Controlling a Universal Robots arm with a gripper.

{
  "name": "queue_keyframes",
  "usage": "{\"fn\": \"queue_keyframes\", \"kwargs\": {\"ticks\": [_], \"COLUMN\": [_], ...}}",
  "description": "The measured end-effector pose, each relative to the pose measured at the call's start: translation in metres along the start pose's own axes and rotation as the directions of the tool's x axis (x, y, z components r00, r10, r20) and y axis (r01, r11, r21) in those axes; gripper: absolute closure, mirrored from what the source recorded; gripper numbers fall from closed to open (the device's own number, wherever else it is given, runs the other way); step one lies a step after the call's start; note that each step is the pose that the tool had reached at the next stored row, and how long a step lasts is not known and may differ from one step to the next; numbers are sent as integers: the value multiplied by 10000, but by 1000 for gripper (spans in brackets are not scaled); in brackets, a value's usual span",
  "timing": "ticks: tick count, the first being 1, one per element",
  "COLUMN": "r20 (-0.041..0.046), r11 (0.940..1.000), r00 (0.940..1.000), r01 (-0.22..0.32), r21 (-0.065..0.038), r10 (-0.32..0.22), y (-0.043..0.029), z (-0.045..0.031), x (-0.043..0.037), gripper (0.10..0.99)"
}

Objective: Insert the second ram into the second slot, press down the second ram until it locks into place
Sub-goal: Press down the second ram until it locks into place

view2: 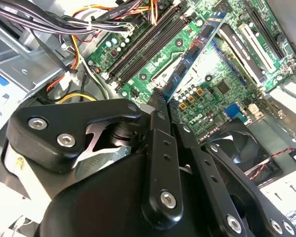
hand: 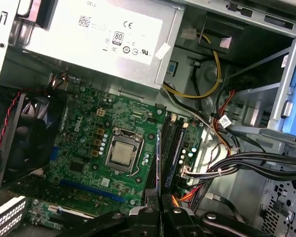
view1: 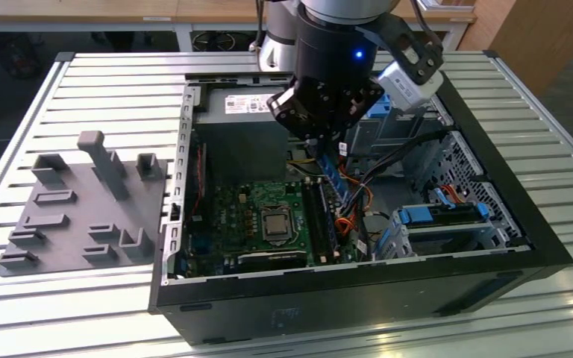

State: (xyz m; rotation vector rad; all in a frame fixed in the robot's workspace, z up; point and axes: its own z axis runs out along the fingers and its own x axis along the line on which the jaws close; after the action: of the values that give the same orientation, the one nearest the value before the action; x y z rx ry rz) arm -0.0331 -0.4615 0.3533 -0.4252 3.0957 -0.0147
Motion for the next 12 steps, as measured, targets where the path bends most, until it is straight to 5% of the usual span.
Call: {"fn": "queue_keyframes", "kwargs": {"ticks": [12], "r20": [-3], "r11": [9998], "r00": [9998], "r01": [-215], "r21": [3], "r10": [215], "y": [0], "z": [2], "x": [0], "gripper": [949]}}
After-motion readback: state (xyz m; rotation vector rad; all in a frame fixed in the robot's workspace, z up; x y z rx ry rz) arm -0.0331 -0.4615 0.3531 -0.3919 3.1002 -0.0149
